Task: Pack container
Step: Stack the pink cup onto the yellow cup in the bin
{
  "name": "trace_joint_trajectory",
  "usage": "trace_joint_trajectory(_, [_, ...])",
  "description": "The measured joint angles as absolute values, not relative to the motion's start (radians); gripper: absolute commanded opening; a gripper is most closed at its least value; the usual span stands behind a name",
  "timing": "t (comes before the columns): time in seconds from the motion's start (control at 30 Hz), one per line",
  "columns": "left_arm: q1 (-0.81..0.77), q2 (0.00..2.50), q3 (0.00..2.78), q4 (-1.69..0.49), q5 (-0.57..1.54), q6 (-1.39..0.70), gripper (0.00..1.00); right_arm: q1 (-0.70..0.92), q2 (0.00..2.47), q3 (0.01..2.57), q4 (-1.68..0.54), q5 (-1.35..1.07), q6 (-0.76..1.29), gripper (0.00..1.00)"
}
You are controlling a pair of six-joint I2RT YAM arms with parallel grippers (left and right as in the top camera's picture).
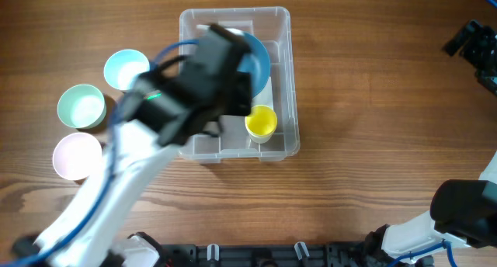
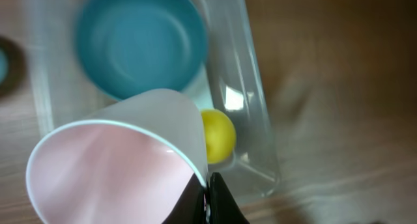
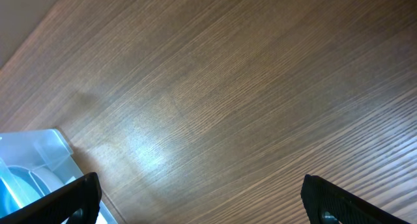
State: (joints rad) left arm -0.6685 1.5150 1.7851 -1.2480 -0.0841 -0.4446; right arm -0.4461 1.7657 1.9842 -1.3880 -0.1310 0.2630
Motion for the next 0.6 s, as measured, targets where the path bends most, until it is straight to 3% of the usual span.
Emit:
trace_joint_trajectory(0.3, [-0.781,1.783,1.781,-1.249,-0.076,-0.419,0.04,-0.446,1.766,1.984,-1.388,-0.131,0.263,0.99])
trace_joint_trajectory(0.33, [-0.781,1.784,1.781,-1.249,-0.076,-0.419,0.09,-0.446,1.766,1.984,-1.388,-0.131,0.263,0.99])
trace_joint_trajectory(0.37, [-0.781,1.783,1.781,-1.249,-0.076,-0.419,0.23,-0.446,1.766,1.984,-1.388,-0.131,0.263,0.99])
trace_joint_trajectory(0.4, [-0.781,1.783,1.781,-1.249,-0.076,-0.414,0.46,-0.446,1.766,1.984,-1.388,-0.131,0.263,0.99])
trace_joint_trajectory(0.43, [-0.781,1.784,1.781,-1.249,-0.076,-0.41,0.54,-0.446,1.766,1.984,-1.388,-0.131,0.263,1.0])
trace_joint_trajectory(0.47, [-0.781,1.783,1.781,-1.25,-0.076,-0.405,0.73,-0.446,1.766,1.984,-1.388,-0.131,0.263,1.0])
trace_joint_trajectory(0.6, [-0.781,1.783,1.781,-1.25,-0.073,-0.402,0.8,-0.446,1.766,1.984,-1.388,-0.131,0.263,0.99])
